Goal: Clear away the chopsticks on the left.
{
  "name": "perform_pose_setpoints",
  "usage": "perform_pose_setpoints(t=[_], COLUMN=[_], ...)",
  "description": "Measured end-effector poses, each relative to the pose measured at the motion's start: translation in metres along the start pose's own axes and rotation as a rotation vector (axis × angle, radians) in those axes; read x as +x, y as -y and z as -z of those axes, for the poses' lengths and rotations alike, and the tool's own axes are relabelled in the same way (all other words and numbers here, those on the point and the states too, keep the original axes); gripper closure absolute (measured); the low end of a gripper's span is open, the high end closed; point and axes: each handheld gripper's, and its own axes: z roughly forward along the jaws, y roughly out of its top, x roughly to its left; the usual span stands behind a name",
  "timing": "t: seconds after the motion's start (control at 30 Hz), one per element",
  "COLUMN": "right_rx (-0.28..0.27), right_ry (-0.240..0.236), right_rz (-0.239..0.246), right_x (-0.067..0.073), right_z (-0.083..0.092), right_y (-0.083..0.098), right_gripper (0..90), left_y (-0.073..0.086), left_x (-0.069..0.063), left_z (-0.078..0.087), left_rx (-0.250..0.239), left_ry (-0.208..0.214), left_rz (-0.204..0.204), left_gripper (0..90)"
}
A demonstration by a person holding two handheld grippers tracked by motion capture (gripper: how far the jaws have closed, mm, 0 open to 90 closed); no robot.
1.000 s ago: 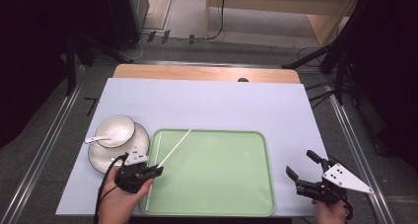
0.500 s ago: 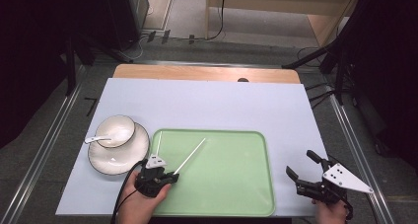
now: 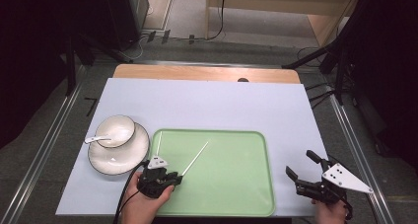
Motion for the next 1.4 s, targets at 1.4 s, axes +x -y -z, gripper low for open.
perform_pose_setpoints(t=[1.4], right_rx=[-0.008], right_ry=[-0.012], right_rz=[-0.003], right_x=[0.001], right_z=[-0.001], right_y=[0.000], right_gripper=[12.8], left_y=[-0.050], left_x=[-0.004], left_z=[-0.046], left_rx=[-0.041], left_ry=[-0.077], left_rz=[-0.077], left_gripper=[90.0])
